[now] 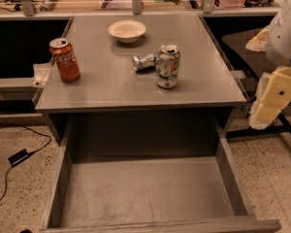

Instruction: Place coke can into top drawer

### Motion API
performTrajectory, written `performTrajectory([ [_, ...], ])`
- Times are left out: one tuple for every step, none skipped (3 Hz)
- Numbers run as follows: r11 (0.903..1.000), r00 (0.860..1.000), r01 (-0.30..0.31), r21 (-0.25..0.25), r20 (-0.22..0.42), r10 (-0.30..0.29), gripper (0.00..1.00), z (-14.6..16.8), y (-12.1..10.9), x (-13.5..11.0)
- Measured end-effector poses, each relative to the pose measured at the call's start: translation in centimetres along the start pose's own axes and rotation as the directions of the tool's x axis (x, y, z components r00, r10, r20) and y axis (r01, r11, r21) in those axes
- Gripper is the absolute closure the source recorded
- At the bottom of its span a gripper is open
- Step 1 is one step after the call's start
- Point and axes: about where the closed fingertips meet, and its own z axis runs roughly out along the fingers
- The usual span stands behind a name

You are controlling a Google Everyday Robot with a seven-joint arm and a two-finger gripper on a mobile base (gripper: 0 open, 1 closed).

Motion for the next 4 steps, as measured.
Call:
performTrajectory([
  [1.0000, 1.000, 0.000, 0.002, 0.002, 0.000, 0.00, 0.0, 0.0, -0.1],
  [0.9989, 0.997, 0.046, 0.011, 0.060, -0.047, 0.00, 2.0, -2.0, -4.4],
  [0.9865, 0.974, 0.161, 0.031, 0.159, -0.163, 0.00, 4.7, -5.4, -12.9],
  [0.9659, 0.925, 0.250, 0.067, 0.279, -0.259, 0.00, 6.5, -8.6, -22.5],
])
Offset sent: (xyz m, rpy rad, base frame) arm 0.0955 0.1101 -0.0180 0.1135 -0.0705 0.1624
